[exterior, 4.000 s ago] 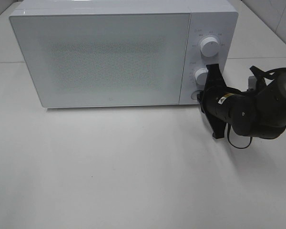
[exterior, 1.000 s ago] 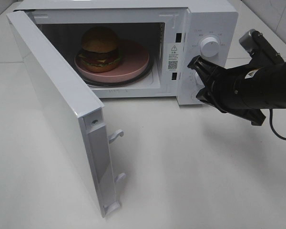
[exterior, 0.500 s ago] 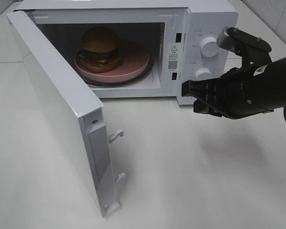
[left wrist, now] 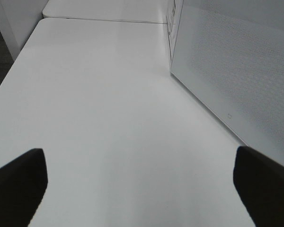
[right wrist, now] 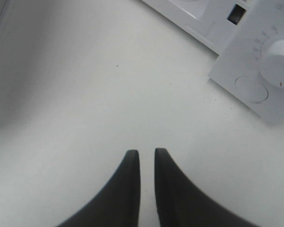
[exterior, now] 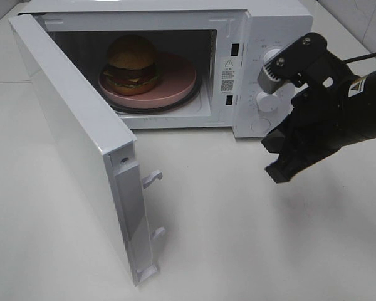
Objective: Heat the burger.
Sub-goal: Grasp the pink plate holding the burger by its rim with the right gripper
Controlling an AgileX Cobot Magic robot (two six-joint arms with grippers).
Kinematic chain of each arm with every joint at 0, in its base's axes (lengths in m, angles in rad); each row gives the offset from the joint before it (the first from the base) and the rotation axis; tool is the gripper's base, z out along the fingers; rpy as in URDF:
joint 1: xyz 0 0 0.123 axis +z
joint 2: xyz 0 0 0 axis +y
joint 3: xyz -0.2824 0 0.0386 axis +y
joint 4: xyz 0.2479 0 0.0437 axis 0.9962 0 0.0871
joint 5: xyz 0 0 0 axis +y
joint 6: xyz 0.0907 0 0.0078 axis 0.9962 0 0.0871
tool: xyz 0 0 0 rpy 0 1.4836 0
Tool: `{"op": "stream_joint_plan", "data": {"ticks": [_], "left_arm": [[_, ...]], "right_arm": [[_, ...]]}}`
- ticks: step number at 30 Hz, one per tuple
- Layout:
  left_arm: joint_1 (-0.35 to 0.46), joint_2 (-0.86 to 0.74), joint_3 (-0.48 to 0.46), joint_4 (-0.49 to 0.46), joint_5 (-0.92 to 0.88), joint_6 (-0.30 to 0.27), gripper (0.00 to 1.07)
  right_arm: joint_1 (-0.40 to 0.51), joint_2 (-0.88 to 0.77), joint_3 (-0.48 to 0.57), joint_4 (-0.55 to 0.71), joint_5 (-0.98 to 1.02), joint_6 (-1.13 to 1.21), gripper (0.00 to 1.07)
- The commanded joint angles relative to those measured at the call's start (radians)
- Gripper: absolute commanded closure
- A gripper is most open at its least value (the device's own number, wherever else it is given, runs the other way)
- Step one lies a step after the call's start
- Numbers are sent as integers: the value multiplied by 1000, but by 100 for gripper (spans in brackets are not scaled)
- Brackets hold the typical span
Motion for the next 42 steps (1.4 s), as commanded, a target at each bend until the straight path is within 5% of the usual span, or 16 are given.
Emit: {"op": "stream_joint_plan", "data": {"ticks": [1,12,18,22,23,24,26,27,28,31,42], "left_arm": [[-2,-13,1,-1,0,-2,7],[-2,-13,1,-1,0,-2,7],[-2,-13,1,-1,0,-2,7],[-2,-13,1,-1,0,-2,7],[-2,-13,1,-1,0,-2,7],[-2,-13,1,-1,0,-2,7],[-2,-13,1,-1,0,-2,7],[-2,-13,1,-1,0,-2,7],[-2,-13,1,-1,0,-2,7],[-2,-13,1,-1,0,-2,7],[-2,-13,1,-1,0,-2,7]], "right_arm": [[-4,-11,-40,-62,109,-253,98],[-4,-11,-88,-212,209,-668,96],[-4,-11,-113,-211,240,-698,93],[-3,-11,-147,-209,239,-624,78],[-3,-11,-152,-209,235,-604,65],[-3,-11,-152,-209,235,-604,65],[-3,-11,-154,-209,217,-579,39],[-3,-11,-154,-209,217,-579,39],[-3,-11,-154,-209,212,-578,24],[-3,-11,-154,-208,202,-577,9],[9,-11,-154,-215,136,-604,8]]}}
